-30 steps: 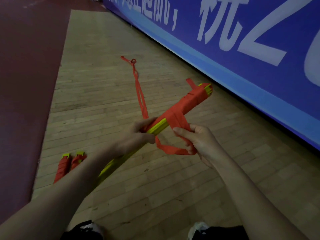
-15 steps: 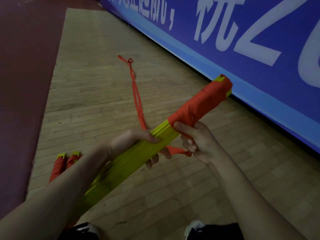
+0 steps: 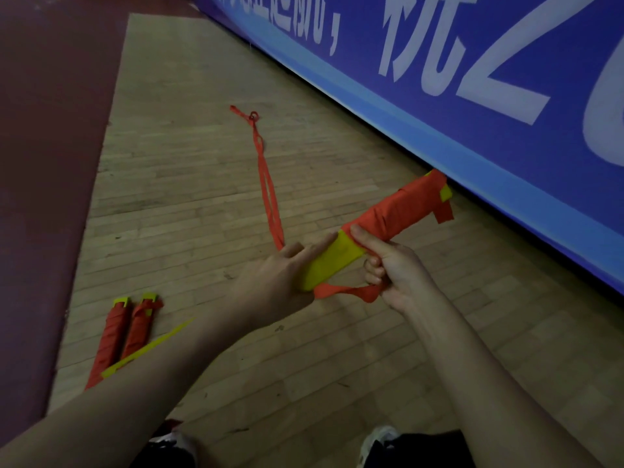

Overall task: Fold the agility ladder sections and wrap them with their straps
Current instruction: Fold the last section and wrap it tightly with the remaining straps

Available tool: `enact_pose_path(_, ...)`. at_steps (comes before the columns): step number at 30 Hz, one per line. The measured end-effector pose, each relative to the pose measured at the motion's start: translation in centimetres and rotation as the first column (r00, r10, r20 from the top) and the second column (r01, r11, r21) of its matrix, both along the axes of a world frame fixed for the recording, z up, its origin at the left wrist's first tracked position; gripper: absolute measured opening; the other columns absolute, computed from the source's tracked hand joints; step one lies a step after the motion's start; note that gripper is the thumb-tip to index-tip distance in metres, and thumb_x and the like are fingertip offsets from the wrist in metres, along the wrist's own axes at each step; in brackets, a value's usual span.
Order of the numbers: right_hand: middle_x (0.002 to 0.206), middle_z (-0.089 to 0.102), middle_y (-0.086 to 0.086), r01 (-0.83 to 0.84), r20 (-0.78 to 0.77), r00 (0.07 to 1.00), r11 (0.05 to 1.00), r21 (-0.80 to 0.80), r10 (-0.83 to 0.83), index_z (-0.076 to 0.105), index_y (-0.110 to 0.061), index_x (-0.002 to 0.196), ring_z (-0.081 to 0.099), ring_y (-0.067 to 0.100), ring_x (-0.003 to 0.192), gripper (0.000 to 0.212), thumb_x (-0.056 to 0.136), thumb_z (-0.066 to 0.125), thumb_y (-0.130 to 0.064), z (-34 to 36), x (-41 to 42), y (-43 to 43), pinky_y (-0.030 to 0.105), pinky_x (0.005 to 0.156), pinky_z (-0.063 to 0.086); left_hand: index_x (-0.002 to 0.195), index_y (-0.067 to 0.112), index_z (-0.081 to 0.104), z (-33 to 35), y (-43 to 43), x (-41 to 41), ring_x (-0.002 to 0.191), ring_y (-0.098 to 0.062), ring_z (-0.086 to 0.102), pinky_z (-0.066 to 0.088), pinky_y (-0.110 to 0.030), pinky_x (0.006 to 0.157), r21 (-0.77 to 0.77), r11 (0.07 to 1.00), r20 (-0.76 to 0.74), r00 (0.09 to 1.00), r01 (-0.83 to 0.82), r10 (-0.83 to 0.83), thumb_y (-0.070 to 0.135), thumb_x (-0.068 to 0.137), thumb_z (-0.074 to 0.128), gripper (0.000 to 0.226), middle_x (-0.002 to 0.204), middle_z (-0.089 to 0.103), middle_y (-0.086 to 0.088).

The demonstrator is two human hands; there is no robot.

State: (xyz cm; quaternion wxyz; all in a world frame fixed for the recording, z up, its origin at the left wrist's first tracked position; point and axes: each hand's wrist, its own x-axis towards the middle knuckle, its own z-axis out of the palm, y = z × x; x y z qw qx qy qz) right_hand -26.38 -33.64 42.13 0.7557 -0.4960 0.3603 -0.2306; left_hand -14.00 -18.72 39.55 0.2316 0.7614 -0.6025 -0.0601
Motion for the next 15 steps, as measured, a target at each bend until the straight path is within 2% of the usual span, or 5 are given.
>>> enact_pose_path(2, 0.048, 0.044, -0.005, -0.02, -0.035, 0.999, 1.0, -0.016, 0.019, 0.06, -0.014, 0.07, 0.039, 0.004, 0.037, 0.022, 0.078, 0.076, -0.027, 0.0, -0.1, -0.1, 0.018, 0.034, 0.033, 0.136, 0.065, -0.014, -0.2, -0.2, 0.4, 0.09, -0.031, 0.06, 0.052, -0.047, 0.072, 0.005, 1.0, 0.001, 1.0, -0.011, 0.011, 0.053, 0.066, 0.041, 0.09, 0.11, 0.047, 0.003)
enact_pose_path(5, 0.054, 0.057, -0.001, -0.1, -0.059, 0.993, 0.995, 0.018, 0.101, 0.064, -0.01, 0.078, 0.053, 0.007, 0.043, 0.02, 0.086, 0.068, -0.028, 0.4, -0.5, -0.2, 0.02, 0.042, 0.045, 0.138, 0.062, -0.012, -0.4, -0.3, 1.1, 0.091, -0.032, 0.059, 0.052, -0.048, 0.072, 0.024, 0.997, -0.021, 0.997, -0.074, 0.075, 0.037, 0.074, 0.061, 0.1, 0.106, 0.045, 0.003)
enact_pose_path(10, 0.062, 0.068, -0.001, -0.299, -0.113, 0.95, 0.953, -0.051, 0.292, 0.066, -0.009, 0.084, 0.062, 0.006, 0.051, 0.009, 0.09, 0.061, -0.015, 0.9, -1.4, 0.2, 0.019, 0.047, 0.05, 0.135, 0.061, -0.006, 0.1, 0.0, 2.0, 0.105, -0.028, 0.056, 0.05, -0.043, 0.078, 0.045, 0.992, -0.04, 0.992, -0.121, 0.123, 0.025, 0.076, 0.068, 0.102, 0.116, 0.047, 0.004)
enact_pose_path(12, 0.061, 0.069, -0.002, -0.292, -0.132, 0.951, 0.953, -0.081, 0.28, 0.065, -0.009, 0.087, 0.064, 0.006, 0.051, 0.003, 0.087, 0.064, -0.012, 1.2, -1.5, 0.5, 0.018, 0.046, 0.049, 0.139, 0.055, -0.002, 0.2, -0.1, 2.1, 0.107, -0.025, 0.055, 0.047, -0.033, 0.08, 0.037, 0.993, -0.085, 0.989, -0.116, 0.119, 0.021, 0.075, 0.071, 0.103, 0.124, 0.05, 0.001)
enact_pose_path(15, 0.053, 0.065, -0.006, -0.206, -0.105, 0.976, 0.967, -0.152, 0.191, 0.063, -0.01, 0.085, 0.061, 0.002, 0.046, 0.005, 0.084, 0.068, -0.01, 1.5, -1.2, 1.1, 0.016, 0.043, 0.045, 0.148, 0.04, 0.012, 0.6, -0.4, 2.1, 0.102, -0.012, 0.054, 0.034, -0.012, 0.069, -0.008, 0.995, -0.227, 0.969, -0.099, 0.094, 0.011, 0.074, 0.075, 0.101, 0.125, 0.054, 0.0)
